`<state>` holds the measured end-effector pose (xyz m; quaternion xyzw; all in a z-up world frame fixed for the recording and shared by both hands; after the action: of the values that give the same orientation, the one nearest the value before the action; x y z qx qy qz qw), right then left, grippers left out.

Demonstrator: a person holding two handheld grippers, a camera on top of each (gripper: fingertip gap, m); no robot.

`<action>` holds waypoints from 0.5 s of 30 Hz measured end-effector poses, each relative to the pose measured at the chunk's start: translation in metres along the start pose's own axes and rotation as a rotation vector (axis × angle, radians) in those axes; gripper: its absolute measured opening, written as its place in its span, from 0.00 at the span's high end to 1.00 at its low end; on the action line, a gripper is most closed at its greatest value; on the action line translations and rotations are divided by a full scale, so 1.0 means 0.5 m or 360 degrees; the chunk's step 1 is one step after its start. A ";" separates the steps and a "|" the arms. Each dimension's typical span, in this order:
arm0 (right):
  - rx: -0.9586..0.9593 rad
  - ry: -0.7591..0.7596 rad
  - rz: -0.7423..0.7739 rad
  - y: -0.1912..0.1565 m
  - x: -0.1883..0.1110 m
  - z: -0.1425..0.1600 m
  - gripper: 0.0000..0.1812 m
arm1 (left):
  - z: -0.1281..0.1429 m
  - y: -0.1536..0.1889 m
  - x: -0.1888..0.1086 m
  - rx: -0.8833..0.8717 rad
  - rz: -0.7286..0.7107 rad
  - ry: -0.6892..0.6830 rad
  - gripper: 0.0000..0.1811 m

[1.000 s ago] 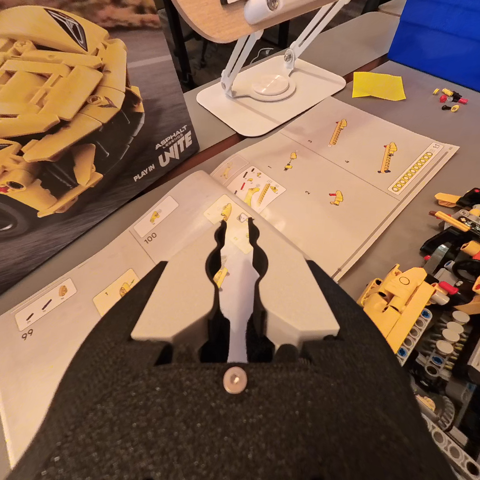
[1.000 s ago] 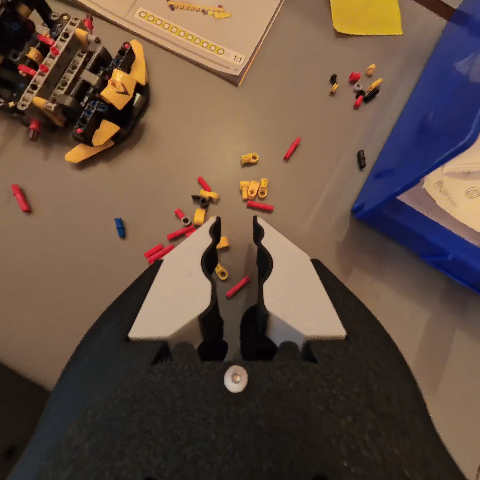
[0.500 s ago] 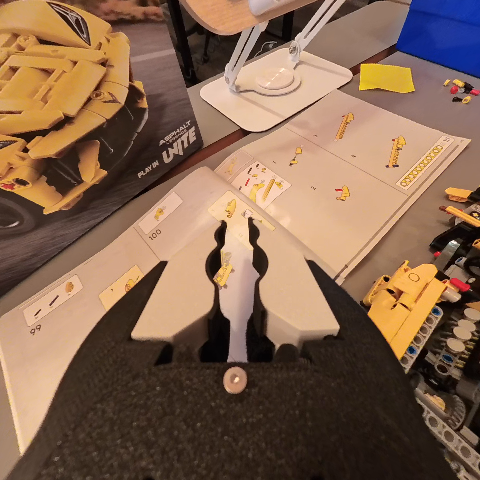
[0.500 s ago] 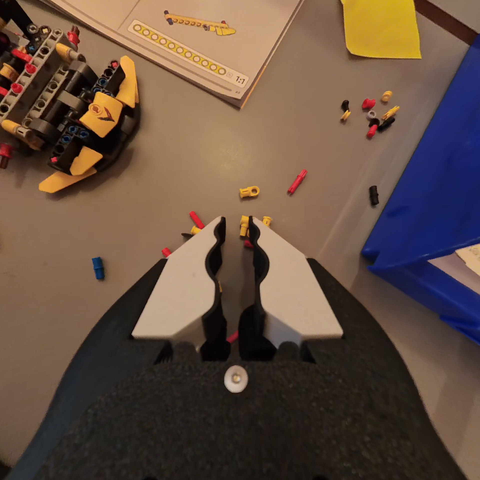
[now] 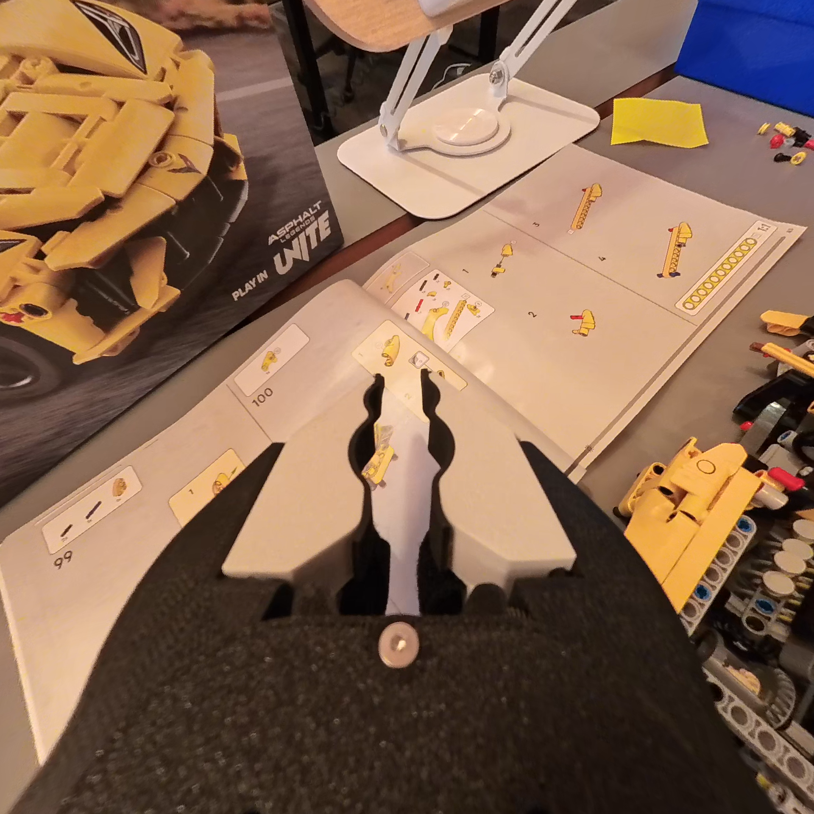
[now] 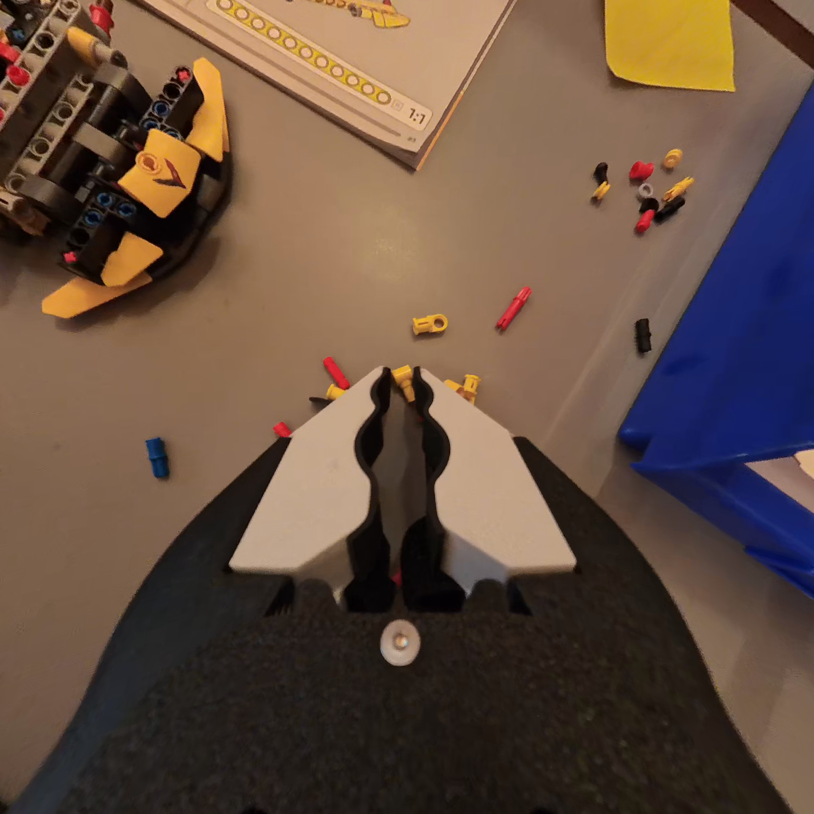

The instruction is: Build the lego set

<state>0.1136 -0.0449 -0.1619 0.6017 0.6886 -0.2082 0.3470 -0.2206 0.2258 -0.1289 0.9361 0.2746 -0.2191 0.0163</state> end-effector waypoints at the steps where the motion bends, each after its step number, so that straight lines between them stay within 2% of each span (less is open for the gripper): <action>1: -0.0005 0.0000 -0.0001 0.000 0.000 0.000 0.95 | 0.000 0.000 0.000 -0.0002 0.0000 0.0001 0.91; 5: -0.0014 -0.0006 0.0019 0.004 -0.003 0.001 0.95 | 0.000 0.000 0.000 -0.0003 0.0001 0.0001 0.91; 7: -0.0026 0.0067 0.0008 -0.002 -0.019 -0.012 0.95 | 0.000 0.000 0.000 0.0001 0.0000 0.0000 0.91; 11: -0.0019 0.0275 -0.0354 -0.086 -0.076 -0.053 0.95 | 0.001 -0.002 0.000 0.0002 -0.0005 -0.0004 0.91; 13: -0.0022 0.0261 -0.0654 -0.158 -0.090 -0.051 0.95 | 0.002 -0.001 0.001 -0.0006 0.0003 -0.0005 0.91; 15: -0.0057 0.0173 -0.0807 -0.221 -0.092 -0.033 0.95 | 0.003 0.000 0.003 -0.0021 0.0019 -0.0006 0.91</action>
<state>0.0042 -0.0859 -0.1317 0.4139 0.8387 -0.2437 0.2567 -0.2202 0.2261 -0.1310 0.9372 0.2705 -0.2189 0.0243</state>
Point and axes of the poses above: each gripper's, where its closed fingertips meet, x out along the fingers, z out of its underside, y = z × x across the jaws, the point moved 9 cm from there along -x, back along the fingers, and after that the axes turned 5 degrees about y, right-handed, at the moved point
